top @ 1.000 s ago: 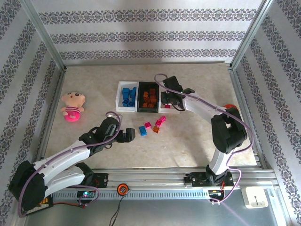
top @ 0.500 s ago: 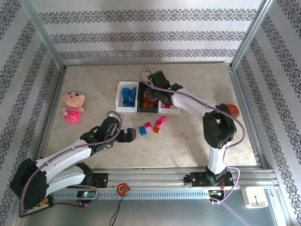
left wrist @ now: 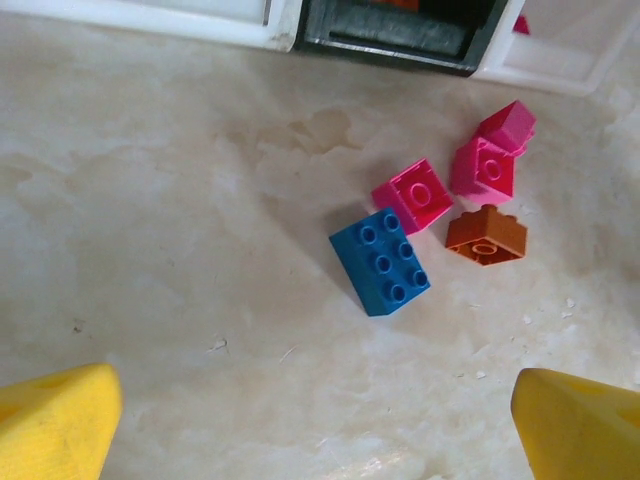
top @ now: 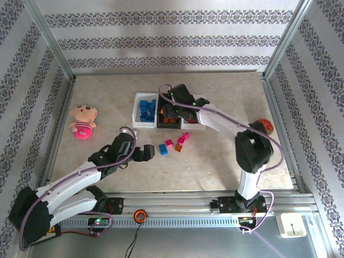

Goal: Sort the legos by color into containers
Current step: Pick up the lego from the center of the table.

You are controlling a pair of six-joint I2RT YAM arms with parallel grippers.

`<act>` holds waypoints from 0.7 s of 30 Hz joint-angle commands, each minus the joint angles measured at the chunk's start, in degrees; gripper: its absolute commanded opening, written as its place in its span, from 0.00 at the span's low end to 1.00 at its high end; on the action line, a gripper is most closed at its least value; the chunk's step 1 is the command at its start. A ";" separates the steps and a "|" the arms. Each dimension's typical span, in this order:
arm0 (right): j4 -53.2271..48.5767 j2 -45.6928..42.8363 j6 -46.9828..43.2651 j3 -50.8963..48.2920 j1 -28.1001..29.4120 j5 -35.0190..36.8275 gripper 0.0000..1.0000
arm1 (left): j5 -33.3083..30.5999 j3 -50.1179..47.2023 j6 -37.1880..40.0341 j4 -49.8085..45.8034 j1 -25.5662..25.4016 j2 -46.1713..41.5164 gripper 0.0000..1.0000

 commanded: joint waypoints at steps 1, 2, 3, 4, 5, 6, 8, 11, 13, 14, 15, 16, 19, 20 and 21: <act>0.77 -8.83 2.26 -9.32 2.44 -1.76 0.65 | -2.05 -0.29 0.79 -0.96 0.75 -2.19 1.00; 0.75 -10.72 2.67 -12.38 3.06 -1.98 0.66 | -2.35 -0.36 0.81 -1.17 0.79 -2.60 1.00; 0.56 -12.86 3.19 -15.82 3.70 -2.25 0.67 | -2.53 -0.43 0.88 -1.29 0.87 -3.05 1.00; 0.13 -14.56 3.70 -18.90 4.38 -2.97 0.67 | -2.72 -0.65 0.79 -1.37 0.88 -3.34 1.00; -0.34 -15.79 3.94 -21.29 4.97 -3.43 0.67 | -2.97 -0.76 0.74 -1.38 0.95 -3.58 1.00; -1.08 -16.86 4.20 -23.40 5.70 -3.55 0.67 | -3.14 -0.96 0.62 -1.37 0.96 -3.76 1.00; -2.90 -17.93 4.56 -26.75 7.63 -2.56 0.67 | -3.30 -1.22 0.53 -1.13 1.05 -3.82 1.00; -3.80 -17.97 5.92 -30.00 9.64 -1.31 0.67 | -3.32 -1.49 0.21 -0.76 1.15 -3.58 1.00; -3.00 -17.19 7.00 -31.32 9.76 -1.71 0.67 | -3.49 -1.68 -0.15 -0.32 1.14 -3.28 1.00; -2.67 -16.61 7.17 -31.43 9.76 -1.97 0.67 | -3.45 -1.67 -0.25 -0.10 1.14 -3.22 1.00; -2.18 -15.68 7.13 -31.38 9.83 -2.24 0.67 | -3.48 -1.62 -0.34 -0.02 1.14 -3.15 1.00; -1.77 -14.68 7.00 -31.17 9.82 -2.45 0.65 | -3.39 -1.58 -0.51 0.04 1.18 -2.90 1.00; -0.50 -11.49 6.28 -29.86 9.85 -2.65 0.62 | -3.20 -1.50 -0.59 0.04 1.20 -2.62 1.00; -0.17 -10.53 6.08 -29.36 9.81 -2.53 0.60 | -3.13 -1.44 -0.61 -0.10 1.23 -2.57 1.00; 0.09 -9.55 5.69 -28.71 9.78 -2.41 0.59 | -3.08 -1.48 -0.61 -0.37 1.23 -2.61 1.00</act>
